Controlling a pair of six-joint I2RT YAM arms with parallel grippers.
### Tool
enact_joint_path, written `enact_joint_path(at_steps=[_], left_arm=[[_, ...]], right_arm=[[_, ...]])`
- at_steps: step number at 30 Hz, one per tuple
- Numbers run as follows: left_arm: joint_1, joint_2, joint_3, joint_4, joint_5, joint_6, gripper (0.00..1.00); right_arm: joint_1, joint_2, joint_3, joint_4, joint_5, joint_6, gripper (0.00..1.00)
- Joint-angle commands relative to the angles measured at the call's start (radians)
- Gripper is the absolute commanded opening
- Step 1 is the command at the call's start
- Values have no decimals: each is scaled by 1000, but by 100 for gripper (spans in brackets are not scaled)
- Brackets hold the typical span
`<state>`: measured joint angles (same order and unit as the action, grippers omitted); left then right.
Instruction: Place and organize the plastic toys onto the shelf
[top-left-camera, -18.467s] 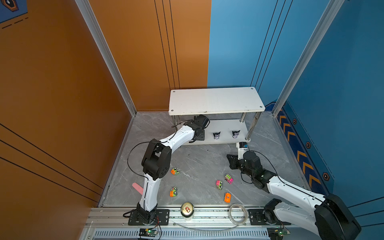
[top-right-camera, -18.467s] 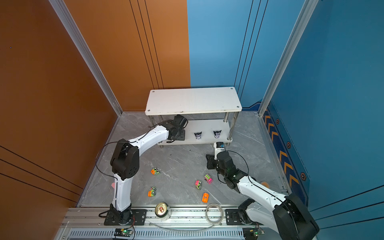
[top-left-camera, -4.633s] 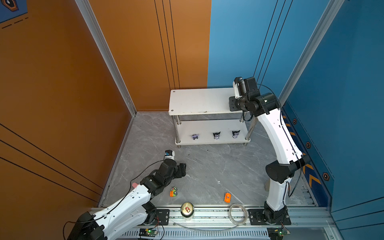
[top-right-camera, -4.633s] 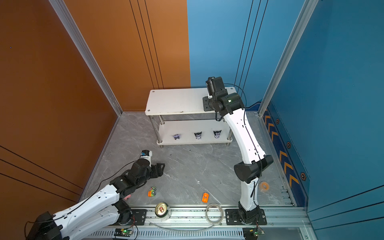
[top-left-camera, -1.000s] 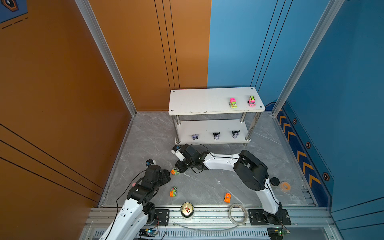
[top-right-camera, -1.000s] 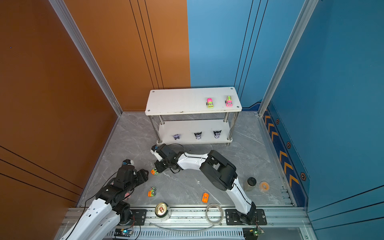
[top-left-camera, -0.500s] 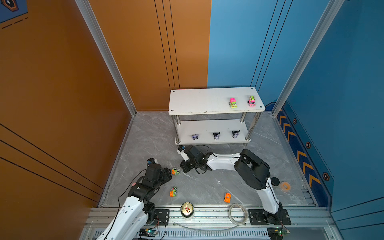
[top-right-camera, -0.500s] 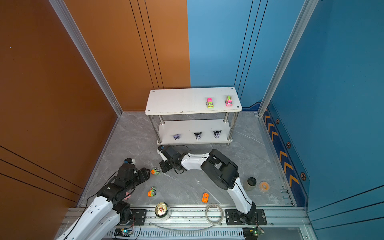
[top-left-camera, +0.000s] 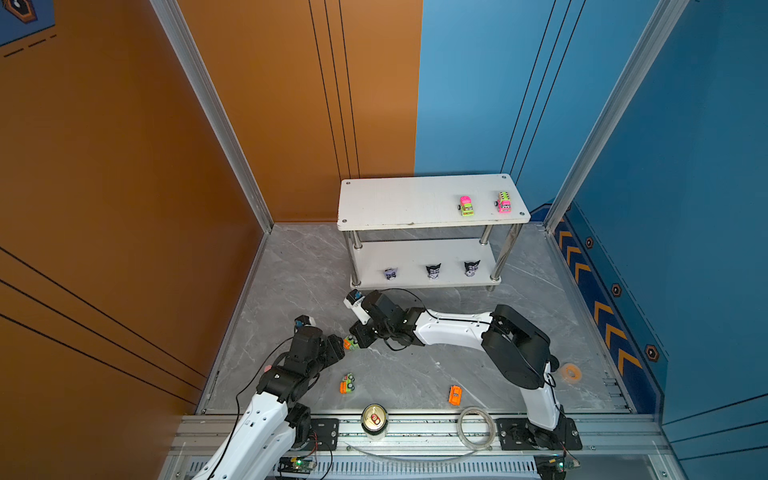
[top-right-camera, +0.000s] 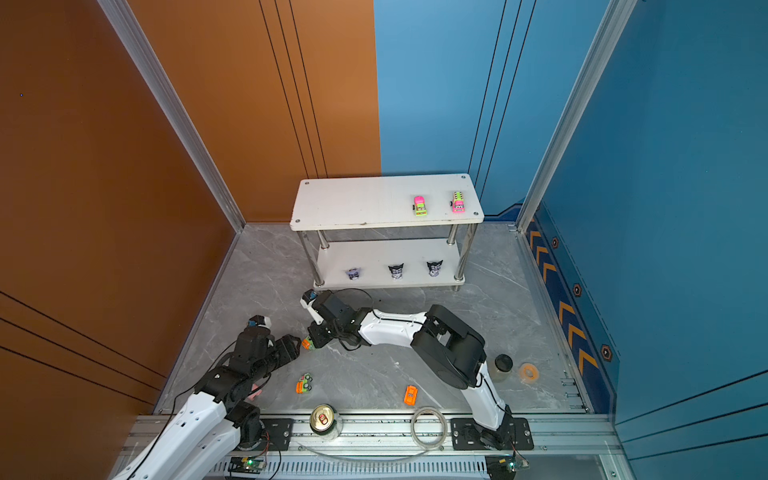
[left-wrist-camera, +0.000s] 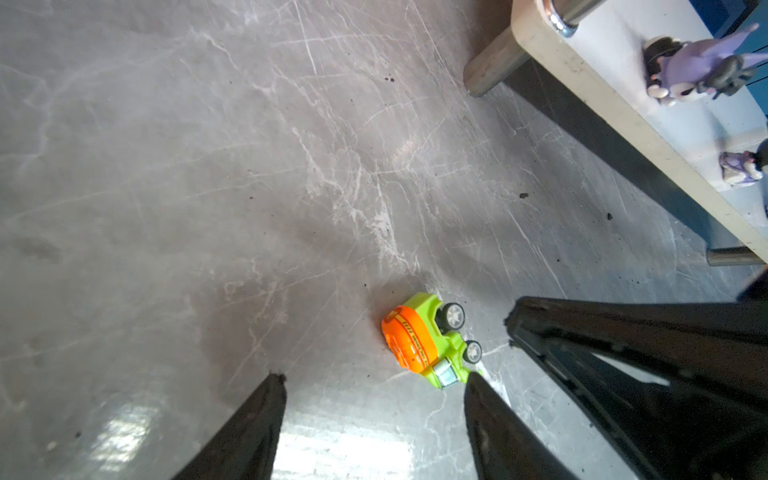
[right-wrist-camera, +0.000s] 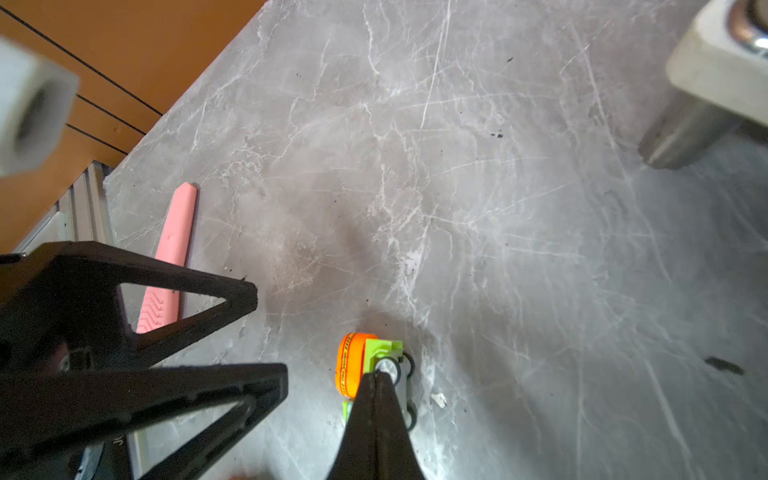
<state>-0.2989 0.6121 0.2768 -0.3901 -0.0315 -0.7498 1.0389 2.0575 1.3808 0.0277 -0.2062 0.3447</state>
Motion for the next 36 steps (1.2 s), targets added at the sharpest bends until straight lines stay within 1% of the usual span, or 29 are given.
enact_joint_path(at_steps=[1, 6, 12, 19, 24, 27, 31, 36], left_arm=[[10, 3, -10, 13, 18, 17, 70], [11, 4, -14, 14, 18, 15, 70], [11, 14, -15, 26, 19, 18, 70], [10, 38, -15, 43, 25, 14, 70], [2, 47, -12, 54, 29, 6, 74], [-22, 53, -10, 65, 15, -5, 75], [-95, 94, 5, 82, -41, -21, 75], [-218, 196, 63, 91, -141, -23, 84]], right_arm=[[-4, 64, 39, -51, -16, -11, 0], [-23, 78, 32, -56, -26, -1, 0], [-54, 67, -21, -12, -39, 33, 0], [-57, 65, -53, 1, -30, 36, 0], [-69, 33, -86, 14, -17, 39, 0], [-78, -27, -117, 4, 28, 36, 0], [-92, -118, -185, -23, 131, 38, 0], [-111, -252, -301, -28, 220, 41, 5]])
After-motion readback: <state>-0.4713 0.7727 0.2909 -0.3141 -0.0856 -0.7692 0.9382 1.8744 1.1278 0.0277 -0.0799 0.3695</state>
